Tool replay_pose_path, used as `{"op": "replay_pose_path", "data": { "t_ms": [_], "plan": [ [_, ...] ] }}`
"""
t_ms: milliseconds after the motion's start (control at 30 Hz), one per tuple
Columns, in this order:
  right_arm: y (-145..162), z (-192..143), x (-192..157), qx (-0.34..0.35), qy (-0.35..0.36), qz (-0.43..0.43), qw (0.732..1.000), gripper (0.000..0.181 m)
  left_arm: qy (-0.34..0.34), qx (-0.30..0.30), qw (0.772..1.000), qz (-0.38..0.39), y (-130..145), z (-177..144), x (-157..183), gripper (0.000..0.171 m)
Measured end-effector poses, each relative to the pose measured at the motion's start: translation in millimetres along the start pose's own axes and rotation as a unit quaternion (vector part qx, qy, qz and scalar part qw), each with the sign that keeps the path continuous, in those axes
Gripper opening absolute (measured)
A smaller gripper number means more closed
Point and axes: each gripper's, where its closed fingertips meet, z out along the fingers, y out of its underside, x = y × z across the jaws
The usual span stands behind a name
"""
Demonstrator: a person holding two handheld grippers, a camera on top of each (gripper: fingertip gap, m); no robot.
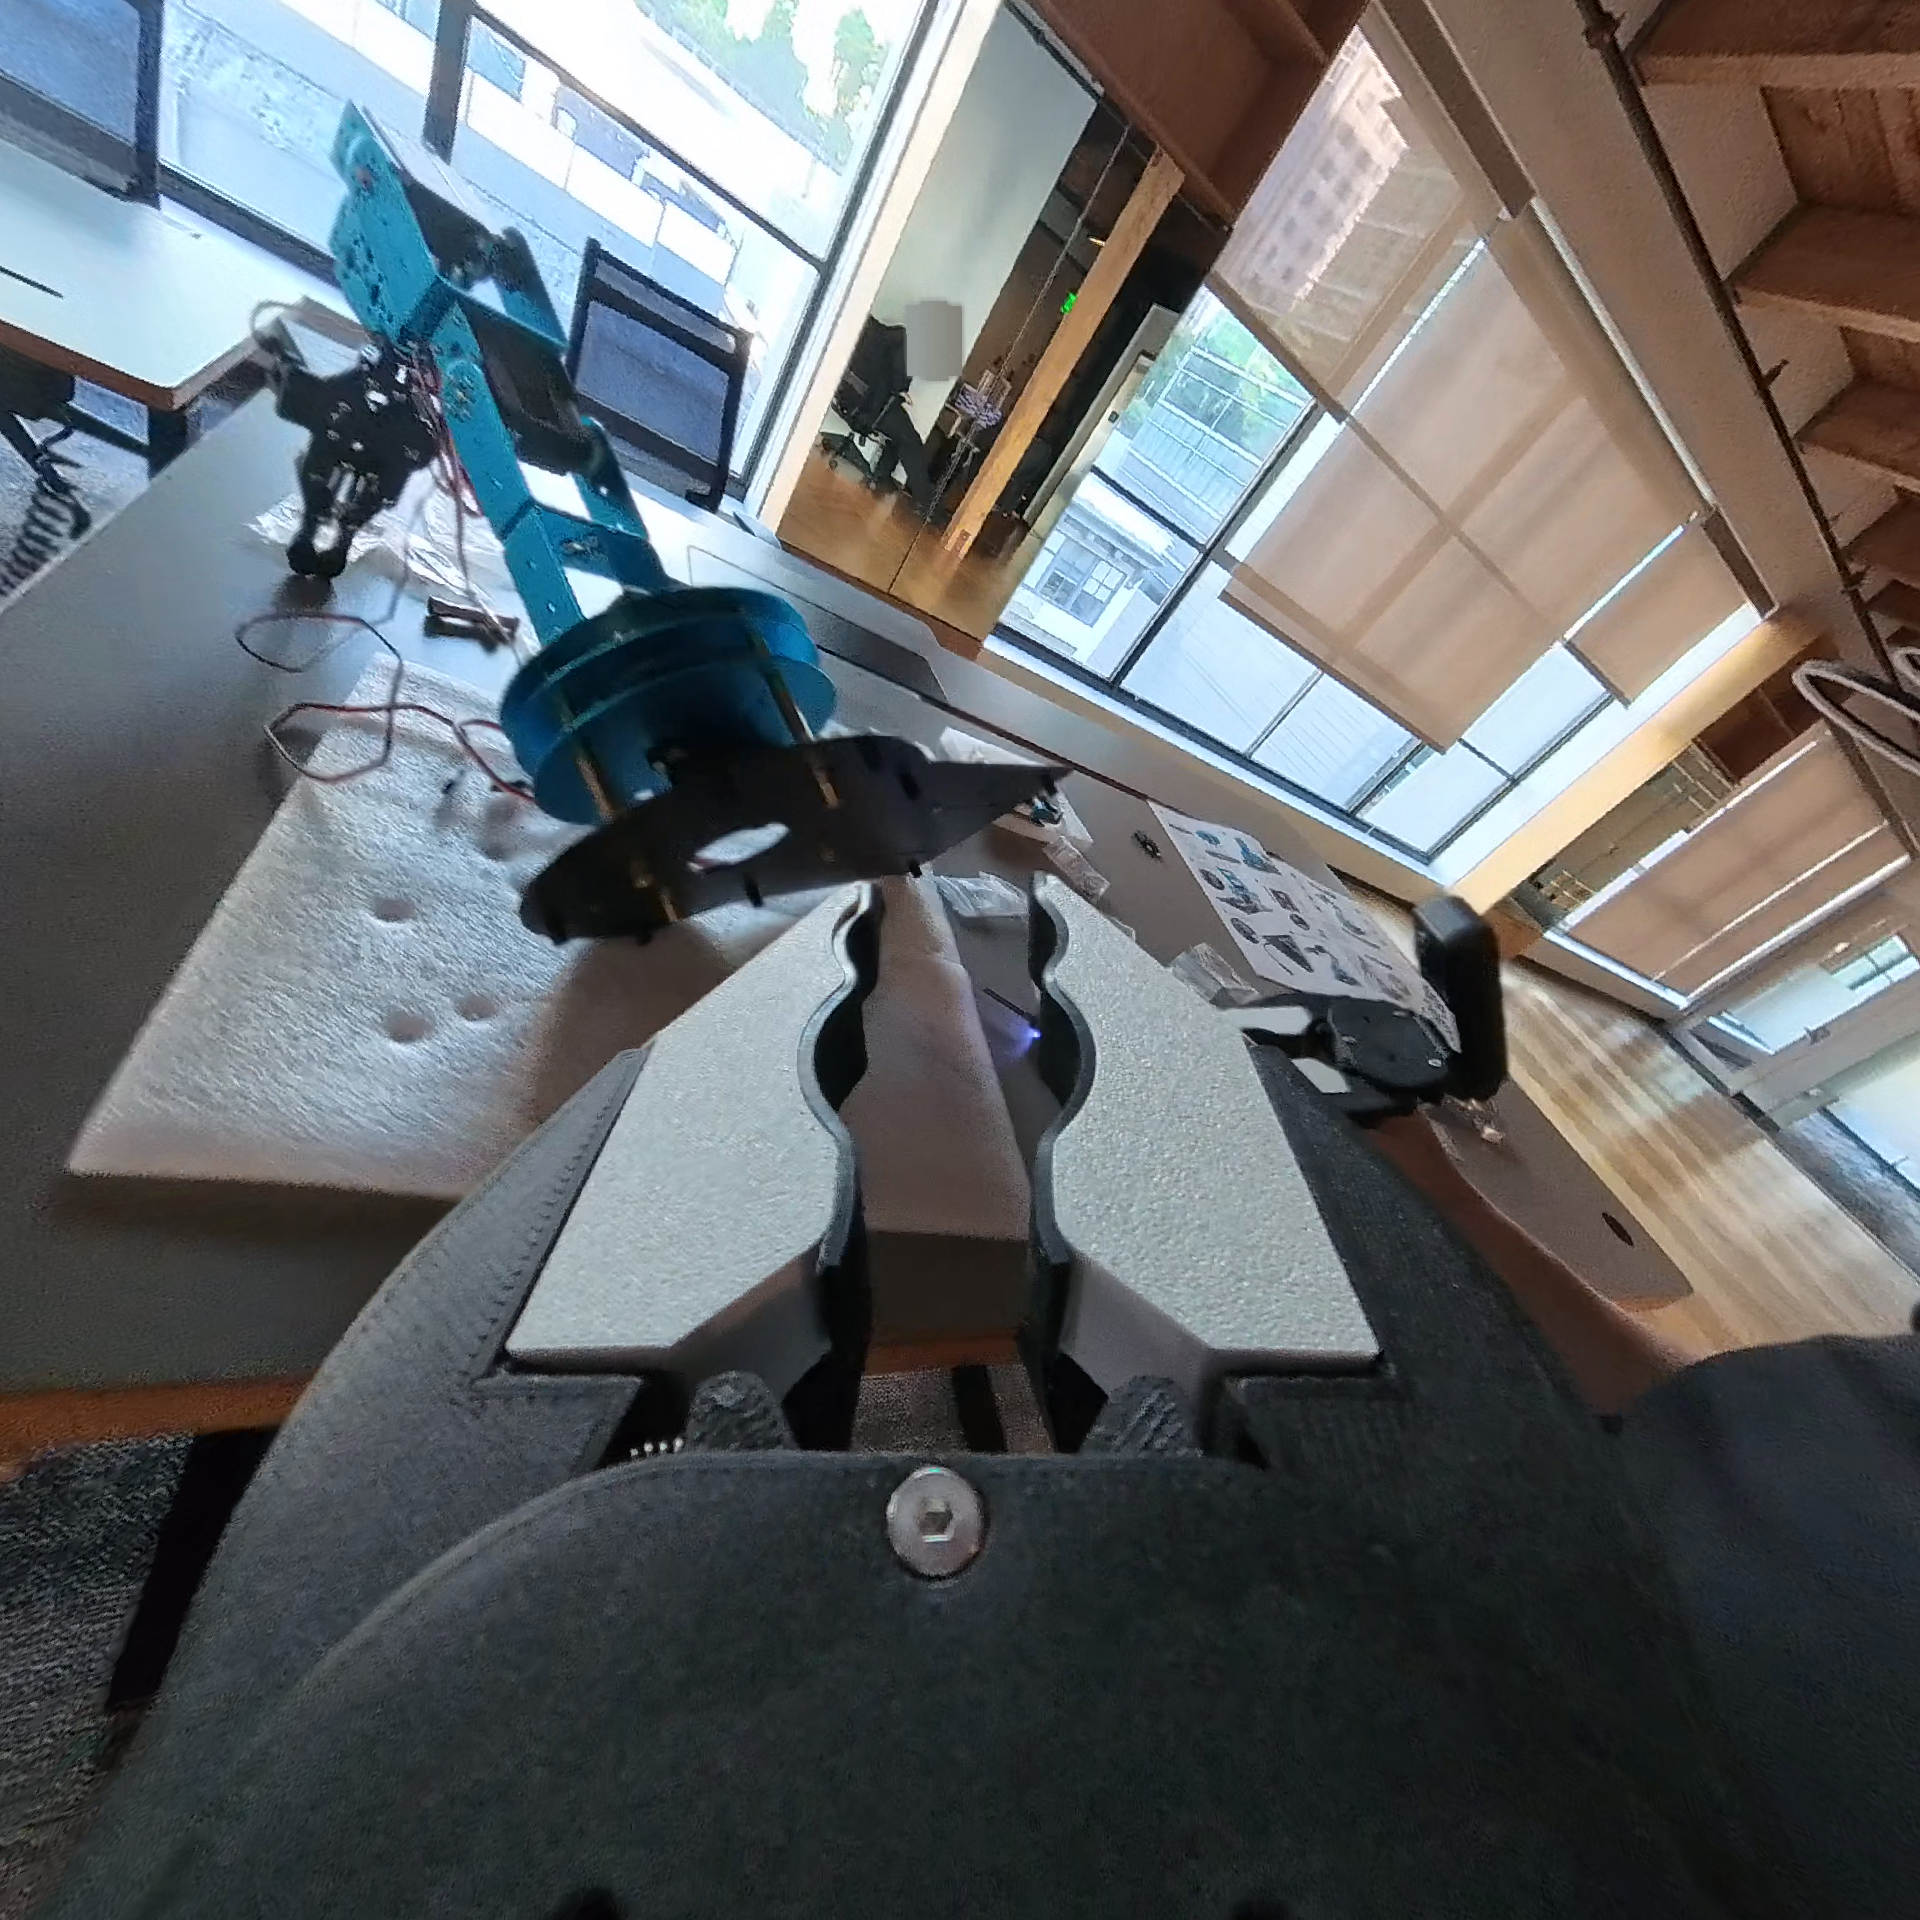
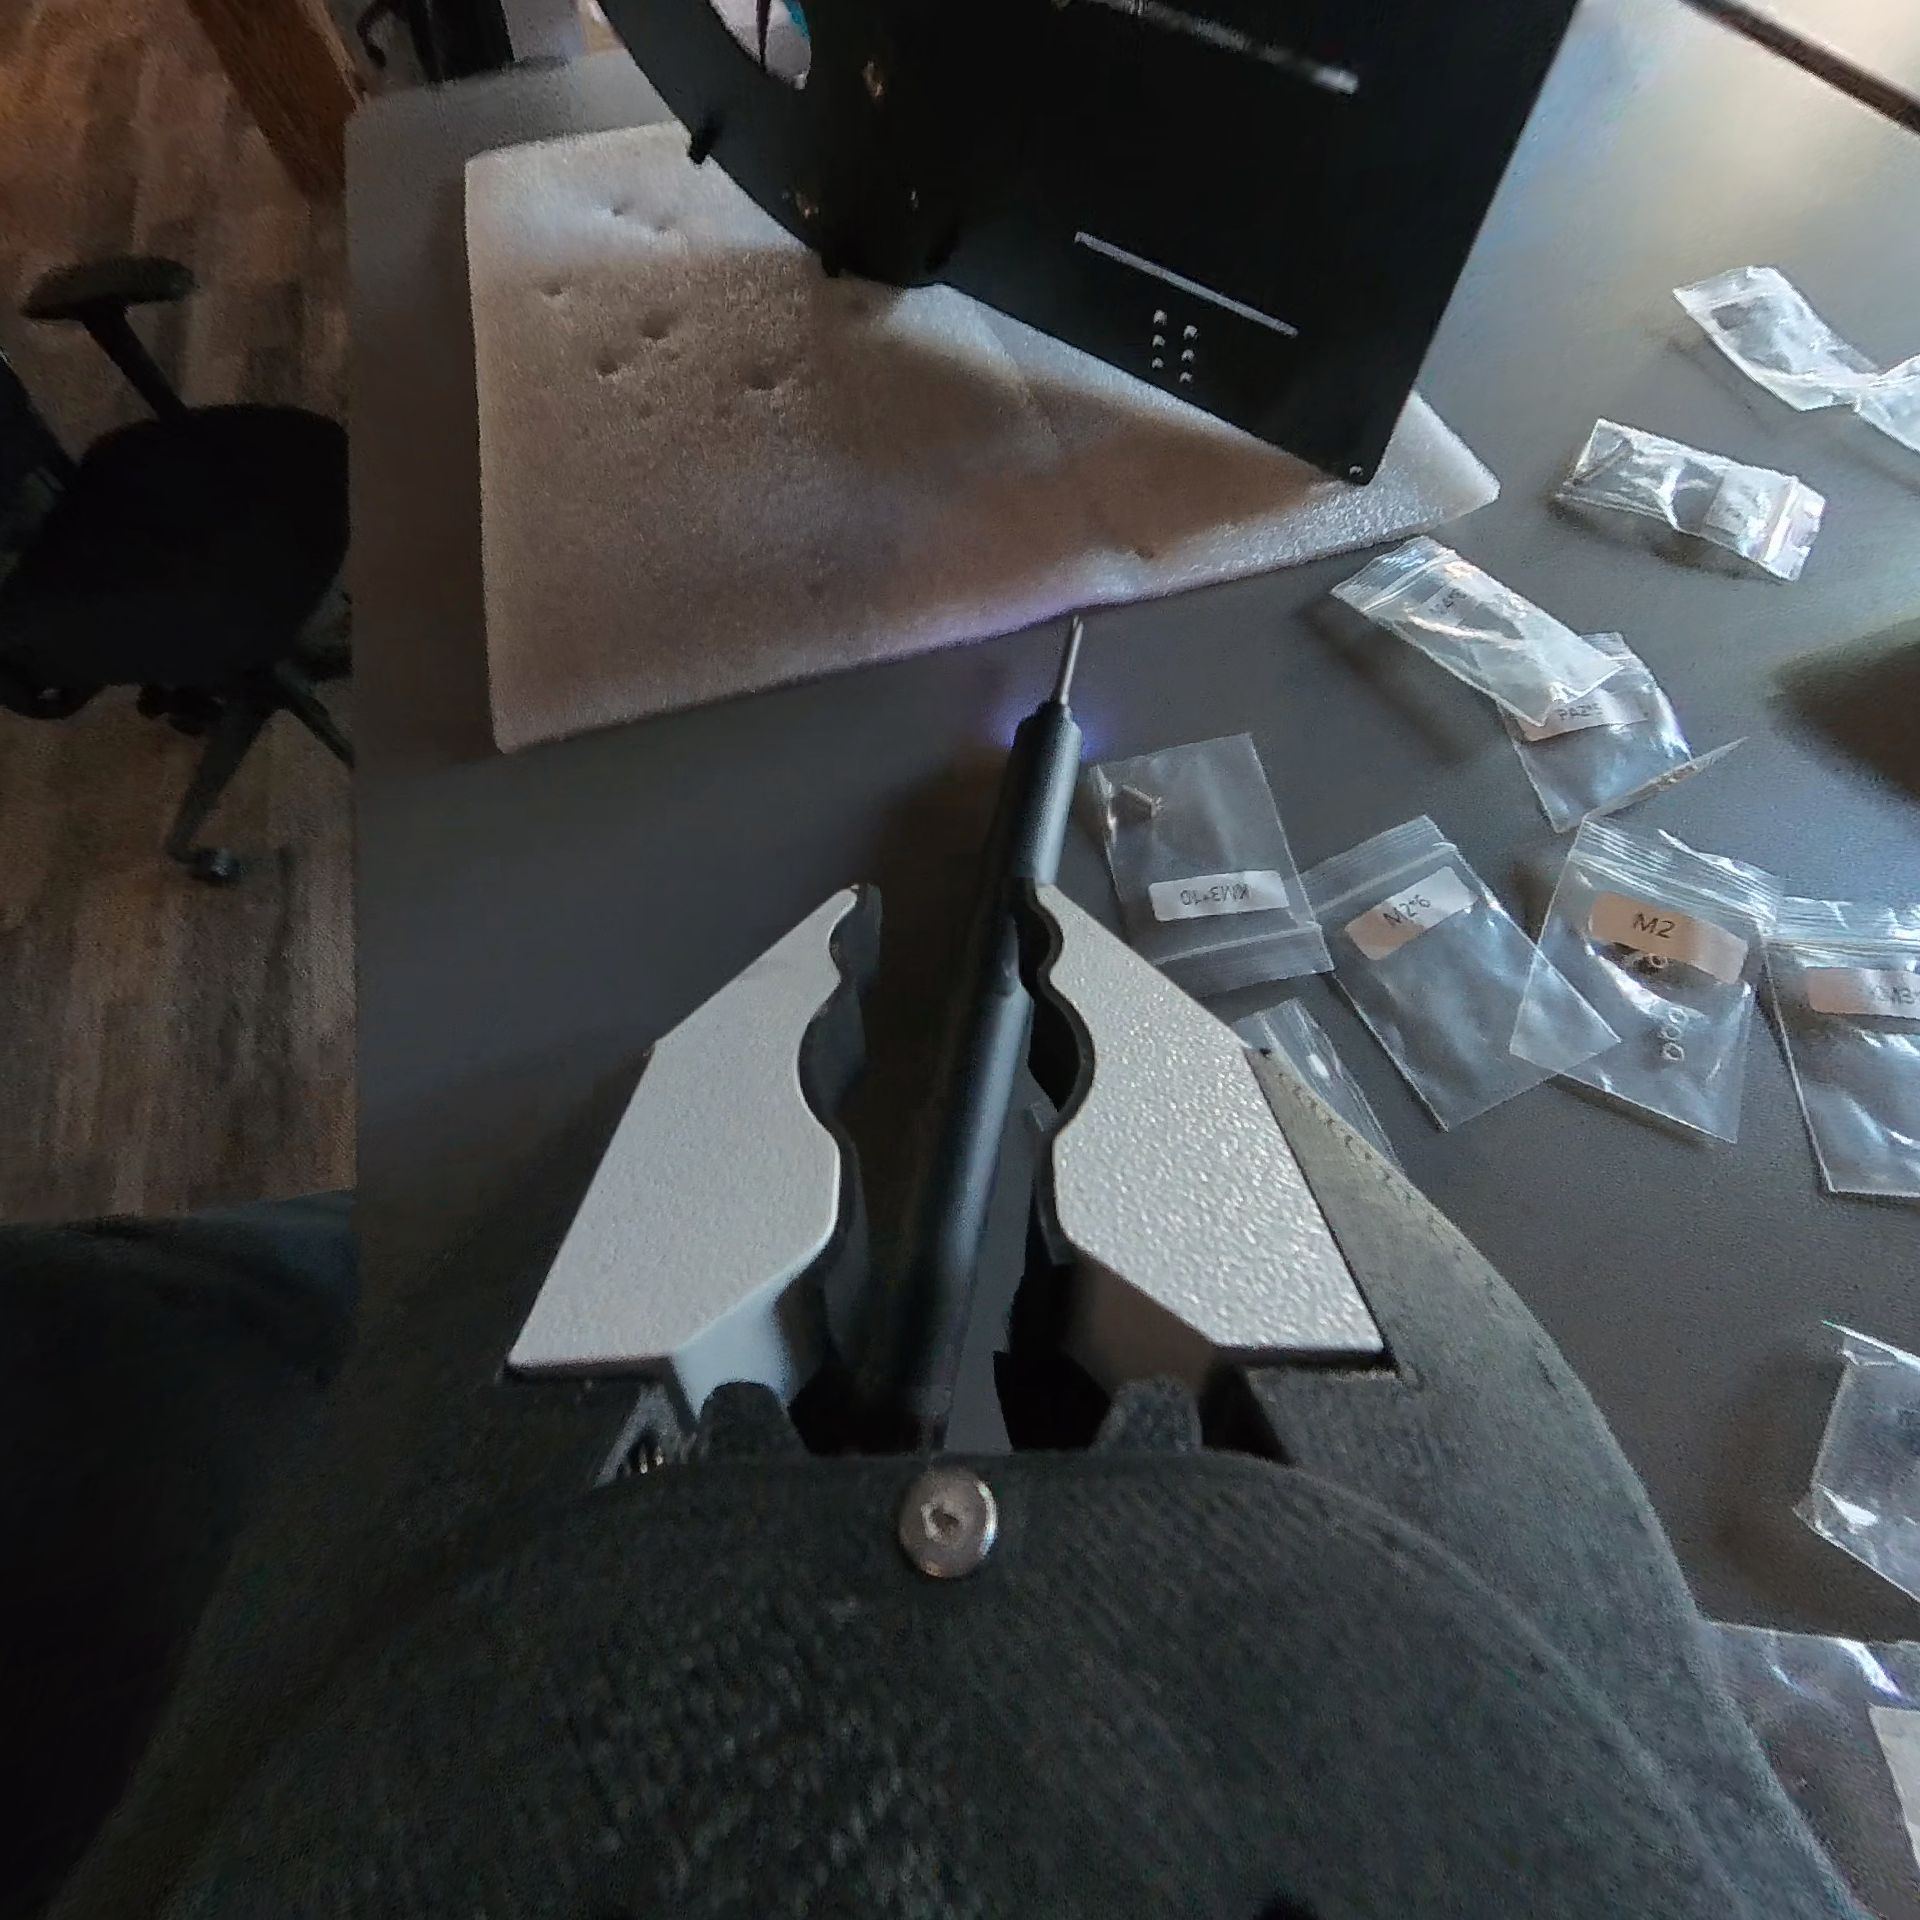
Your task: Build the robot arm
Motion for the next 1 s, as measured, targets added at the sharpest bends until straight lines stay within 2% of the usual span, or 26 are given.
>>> {"op": "replay_pose_path", "data": {
  "t_ms": [100,167,267,333,467,600,700,800,1000],
  "plan": [
    [-16,-4,5,0.039,-0.008,0.008,0.999,0.026,-0.006,-0.003,1.000,0.019,-20,10,-32,0.036],
    [-31,-3,9,0.060,-0.009,-0.011,0.998,0.027,0.000,-0.003,0.999,0.035,-37,23,-60,0.051],
    [-57,6,17,0.070,0.011,-0.074,0.995,0.031,0.071,-0.015,0.997,-0.005,-63,55,-95,0.069],
    [-78,14,19,0.072,0.018,-0.111,0.991,0.034,0.131,-0.041,0.990,-0.034,-73,80,-113,0.072],
    [-121,30,24,0.061,0.031,-0.157,0.985,0.044,0.185,-0.106,0.976,-0.045,-73,133,-147,0.072],
    [-152,39,25,0.044,0.049,-0.242,0.968,0.049,0.244,-0.136,0.954,-0.107,-76,175,-160,0.071],
    [-159,48,27,0.021,0.047,-0.271,0.961,0.051,0.258,-0.159,0.947,-0.106,-74,193,-163,0.069],
    [-159,52,27,0.025,0.042,-0.256,0.965,0.052,0.255,-0.153,0.950,-0.092,-74,196,-162,0.067],
    [-145,39,34,0.053,0.070,-0.217,0.972,0.051,0.249,-0.126,0.957,-0.078,-69,178,-151,0.063]
  ]
}}
